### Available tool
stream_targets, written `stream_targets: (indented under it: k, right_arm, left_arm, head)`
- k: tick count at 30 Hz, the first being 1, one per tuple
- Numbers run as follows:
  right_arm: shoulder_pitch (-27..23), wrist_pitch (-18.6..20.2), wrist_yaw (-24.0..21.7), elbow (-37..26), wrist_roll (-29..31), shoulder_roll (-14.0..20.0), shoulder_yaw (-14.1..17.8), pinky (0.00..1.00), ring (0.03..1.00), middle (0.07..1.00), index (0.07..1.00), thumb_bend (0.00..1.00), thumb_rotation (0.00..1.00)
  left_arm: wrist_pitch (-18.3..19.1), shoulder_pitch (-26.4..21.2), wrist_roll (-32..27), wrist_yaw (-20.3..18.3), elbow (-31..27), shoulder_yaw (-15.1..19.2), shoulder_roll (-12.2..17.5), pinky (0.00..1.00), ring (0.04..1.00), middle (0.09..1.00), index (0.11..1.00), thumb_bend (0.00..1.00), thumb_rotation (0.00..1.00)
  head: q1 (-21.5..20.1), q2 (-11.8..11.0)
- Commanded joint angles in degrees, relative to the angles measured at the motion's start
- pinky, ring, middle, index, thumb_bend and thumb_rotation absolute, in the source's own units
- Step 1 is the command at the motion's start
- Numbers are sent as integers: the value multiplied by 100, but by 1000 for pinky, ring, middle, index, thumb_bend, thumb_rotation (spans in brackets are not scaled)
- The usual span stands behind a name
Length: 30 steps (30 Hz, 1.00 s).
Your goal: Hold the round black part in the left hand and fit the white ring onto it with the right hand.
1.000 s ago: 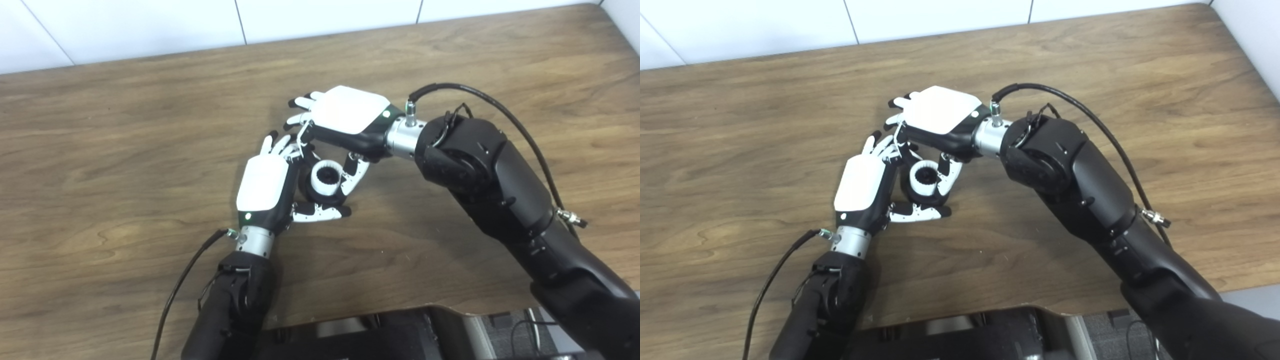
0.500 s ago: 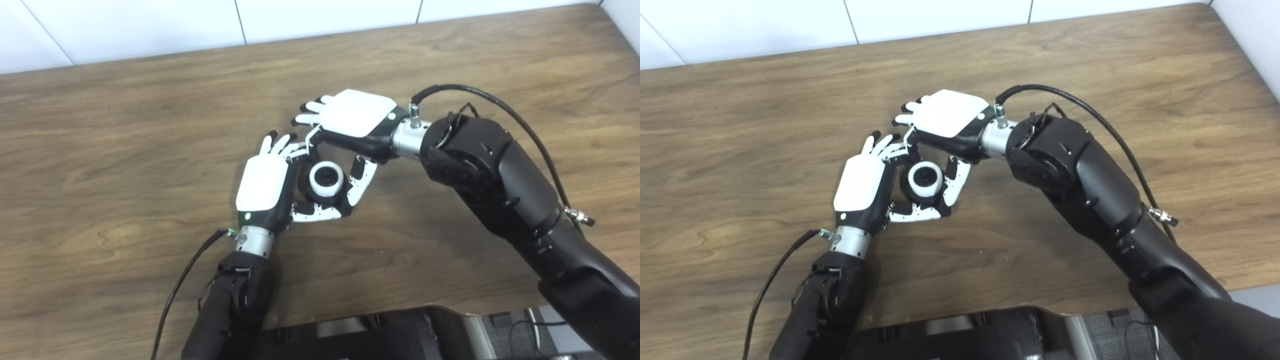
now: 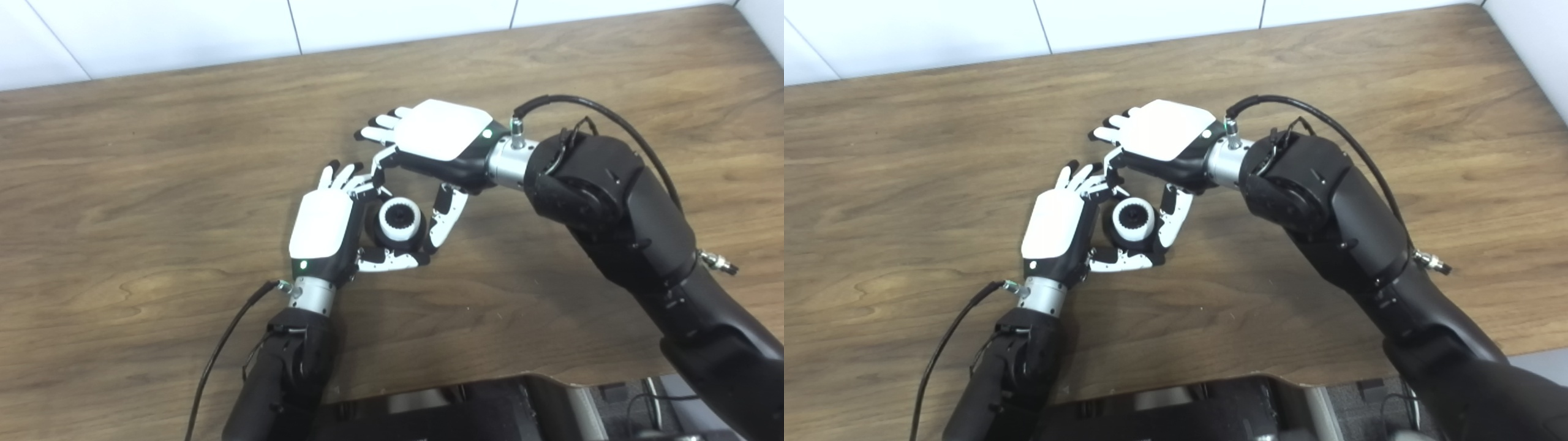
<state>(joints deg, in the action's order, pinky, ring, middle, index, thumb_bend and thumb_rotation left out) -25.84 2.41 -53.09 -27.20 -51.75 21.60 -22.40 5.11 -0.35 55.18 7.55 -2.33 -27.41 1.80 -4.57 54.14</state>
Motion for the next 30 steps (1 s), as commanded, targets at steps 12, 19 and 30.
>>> stream_targets:
  k: [12, 19, 30]
  right_arm:
    - [-350, 296, -409, -677, 258, 273, 468, 1000, 1000, 980, 817, 1000, 380]
    - [-345, 441, -487, -737, 251, 279, 511, 1000, 1000, 980, 821, 1000, 366]
    - [-290, 389, -364, -673, 213, 265, 531, 1000, 1000, 980, 828, 1000, 381]
  left_arm:
    - [37, 469, -60, 93, 641, -220, -72, 1000, 904, 779, 483, 525, 58]
    - [-51, 471, -90, 153, 682, -193, -20, 1000, 903, 771, 483, 525, 57]
    - [117, 457, 92, 34, 633, -250, 21, 1000, 905, 770, 491, 524, 64]
  head:
    - [-12, -72]
    - [18, -101]
    - [42, -126]
